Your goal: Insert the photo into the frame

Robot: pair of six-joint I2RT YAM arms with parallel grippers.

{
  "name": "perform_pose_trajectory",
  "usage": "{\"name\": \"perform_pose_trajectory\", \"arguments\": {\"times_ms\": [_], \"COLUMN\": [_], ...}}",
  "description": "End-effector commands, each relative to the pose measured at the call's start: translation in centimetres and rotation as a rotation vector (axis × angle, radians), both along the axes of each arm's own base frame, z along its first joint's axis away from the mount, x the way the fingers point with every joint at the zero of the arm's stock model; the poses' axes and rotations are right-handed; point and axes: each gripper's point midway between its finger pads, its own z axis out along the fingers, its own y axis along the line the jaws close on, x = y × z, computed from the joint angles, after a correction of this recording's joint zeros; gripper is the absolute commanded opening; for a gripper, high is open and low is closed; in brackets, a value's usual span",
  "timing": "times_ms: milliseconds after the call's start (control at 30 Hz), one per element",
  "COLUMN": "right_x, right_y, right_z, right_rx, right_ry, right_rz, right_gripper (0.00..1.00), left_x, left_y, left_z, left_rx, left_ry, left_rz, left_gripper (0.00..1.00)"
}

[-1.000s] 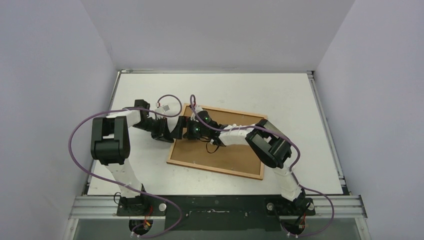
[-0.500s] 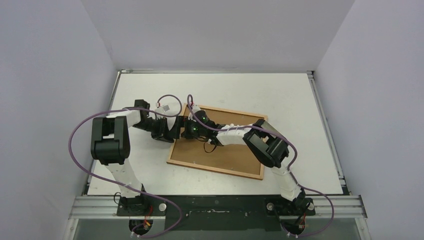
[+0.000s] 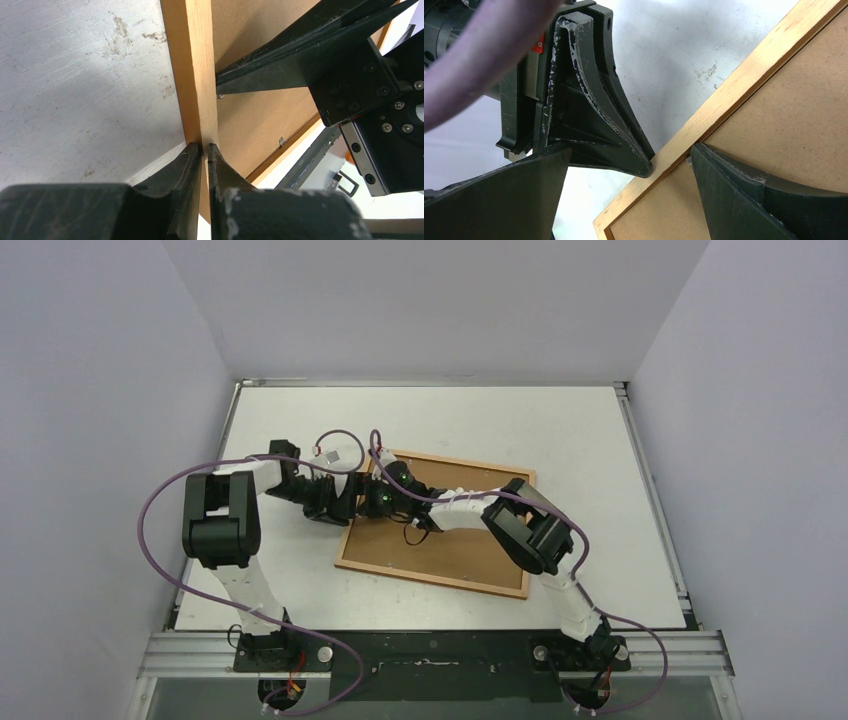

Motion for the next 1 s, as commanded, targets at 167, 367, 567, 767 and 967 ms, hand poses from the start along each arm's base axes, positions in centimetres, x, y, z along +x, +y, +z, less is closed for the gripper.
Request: {"name": "perform_pose_trajectory", "arguments": {"times_ms": [167,367,567,767,967], "right_x": [-0.4,1.3,2.4,0.9,3.3], "right_y": [0.7,-0.1,-3.2,-10.8,-25.8], "right_z": [1.1,4.2,7.7,6.8,6.5], "right_rx": [0.024,0.047,-0.056,-0.320,-0.687], "right_ry": [-0.024,-0.074,-0.156,-0.185,-0.131], "right_rz": [0.014,-0.004,-0.025,-0.088,-0.443], "right_gripper": [0.96,0.96,0.91,0.90,0.90], "left_x": [-0.2,-0.1,0.8,2.8,4.4], "left_y": [0.0,0.1,0.8,2.8,4.6], "left_z": [-1.0,-0.6,1.0,4.5,9.7], "left_rx": [0.018,0.021,0.022,0.014,0.058], "left_ry": [-0.005,-0.006,-0.029,-0.097,-0.211], "left_rz": [-0.031,-0.028,-0.002,0.059,0.041], "left_gripper": [0.07,0.07,0.11,0.21,0.38]}}
